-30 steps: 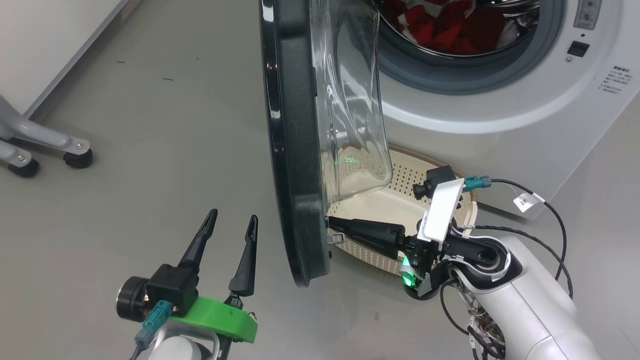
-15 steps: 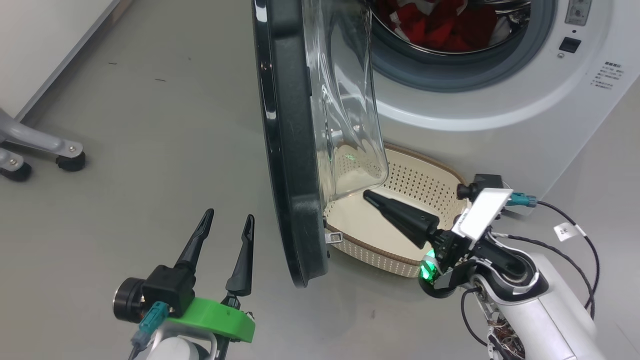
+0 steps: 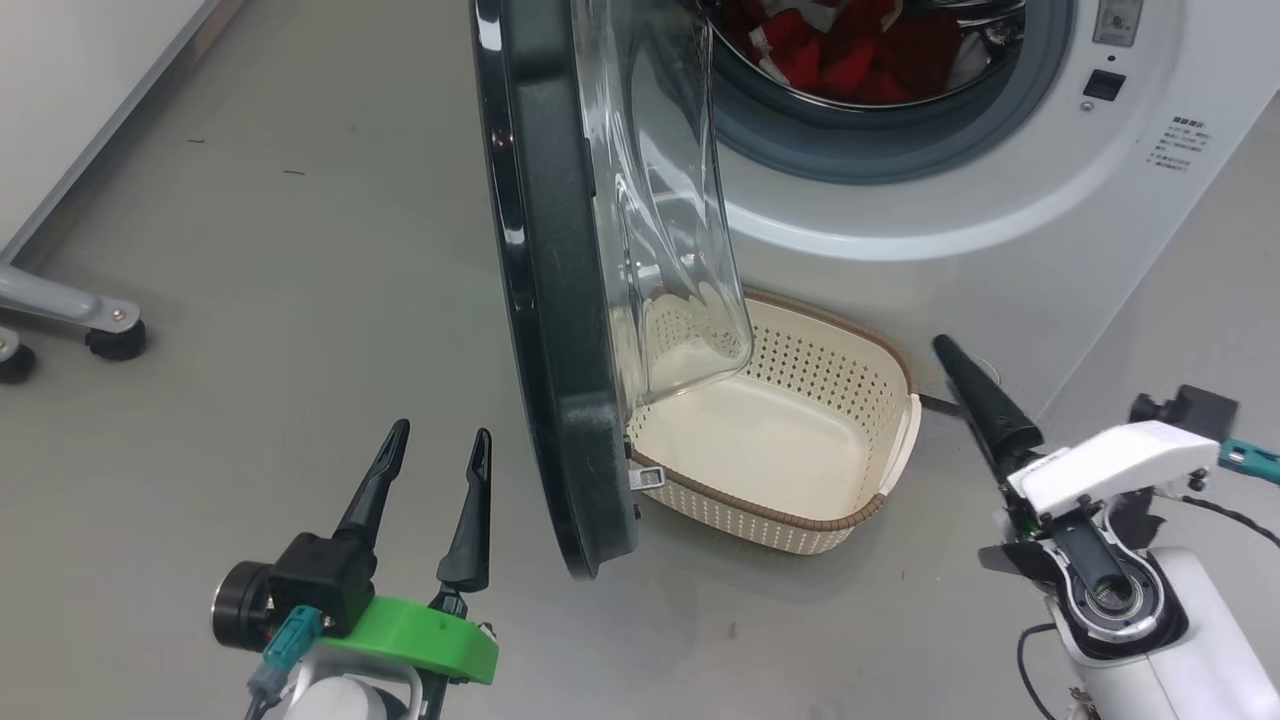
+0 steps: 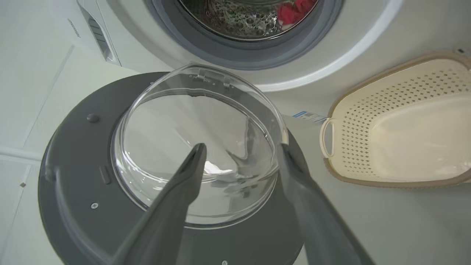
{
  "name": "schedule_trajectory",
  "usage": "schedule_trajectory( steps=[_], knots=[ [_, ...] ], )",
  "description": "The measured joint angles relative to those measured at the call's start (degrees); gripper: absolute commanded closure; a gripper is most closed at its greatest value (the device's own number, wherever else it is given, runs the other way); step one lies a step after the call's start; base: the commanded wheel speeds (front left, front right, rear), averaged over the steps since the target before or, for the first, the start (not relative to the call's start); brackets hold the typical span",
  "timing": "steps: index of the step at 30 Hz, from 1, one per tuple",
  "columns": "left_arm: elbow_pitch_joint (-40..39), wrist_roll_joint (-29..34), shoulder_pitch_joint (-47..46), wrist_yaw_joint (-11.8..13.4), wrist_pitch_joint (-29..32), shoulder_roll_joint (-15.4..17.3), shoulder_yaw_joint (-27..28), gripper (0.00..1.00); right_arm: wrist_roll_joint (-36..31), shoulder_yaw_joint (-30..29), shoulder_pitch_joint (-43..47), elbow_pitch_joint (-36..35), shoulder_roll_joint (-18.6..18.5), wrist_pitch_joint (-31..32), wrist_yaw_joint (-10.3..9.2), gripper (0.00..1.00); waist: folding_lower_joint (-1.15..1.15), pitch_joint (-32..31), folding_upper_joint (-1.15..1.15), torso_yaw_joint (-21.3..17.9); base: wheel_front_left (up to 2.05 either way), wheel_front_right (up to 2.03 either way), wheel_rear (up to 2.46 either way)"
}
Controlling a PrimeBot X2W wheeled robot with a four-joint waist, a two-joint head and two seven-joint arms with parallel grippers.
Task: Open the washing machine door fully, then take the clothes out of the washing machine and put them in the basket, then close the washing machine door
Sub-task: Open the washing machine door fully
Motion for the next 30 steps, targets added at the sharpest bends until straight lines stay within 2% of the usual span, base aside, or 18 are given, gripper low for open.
schedule_trajectory(
  steps=[9, 12, 15, 18, 20, 23, 26, 30],
  knots=[
    [0.3, 0.0, 0.5, 0.0, 0.0, 0.0, 0.1, 0.0, -16.1, -0.9, 4.7, -1.5, -4.7, -14.0, 0.0, 0.0, 0.0, -0.7, 0.0, -0.4, 0.0, 0.0, 0.0],
    [0.5, 0.0, 0.9, 0.0, 0.0, 0.0, 0.5, 0.0, -26.0, -1.0, 5.6, -1.6, -8.6, -20.1, 0.01, 0.0, 0.0, -1.0, 0.0, -0.5, 0.0, 0.0, 0.0],
    [0.6, 0.0, 1.2, 0.0, 0.0, 0.1, 0.5, 0.0, -33.9, -0.4, 5.8, -1.5, -15.8, -26.7, -0.1, 0.0, 0.0, -1.3, 0.0, -0.7, 0.0, 0.0, 0.0],
    [0.6, 0.1, 1.3, 0.0, 0.0, 0.0, 0.6, 0.0, -41.0, -0.8, 5.8, -1.9, -18.6, -32.0, -3.13, 0.0, 0.0, -1.3, 0.0, -0.8, 0.0, 0.0, 0.0],
    [0.7, 0.4, 1.3, 0.0, 0.0, 0.1, 0.9, 0.0, -45.5, -0.3, 5.8, -2.5, -18.4, -30.7, -4.97, 0.0, 0.0, -1.3, 0.0, -0.9, 0.0, 0.0, 0.0],
    [0.7, 0.5, 1.3, 0.0, 0.0, 0.0, 1.3, 0.0, -52.1, -0.6, 6.2, -3.5, -17.7, -28.4, -7.48, 0.0, 0.0, -1.4, 0.0, -1.0, 0.0, 0.0, 0.0],
    [0.7, 0.6, 1.3, 0.0, 0.0, 0.0, 1.5, 0.0, -55.5, -0.6, 7.5, -4.4, -16.7, -27.6, -9.88, 0.0, 0.0, -1.4, 0.0, -1.1, 0.0, 0.0, 0.0],
    [0.7, 0.7, 1.3, 0.0, 0.0, 0.0, 1.7, 0.0, -58.1, -3.1, 8.4, -7.5, -12.9, -27.1, -12.13, 0.0, 0.0, -1.5, 0.0, -1.3, 0.0, 0.0, 0.0]
  ],
)
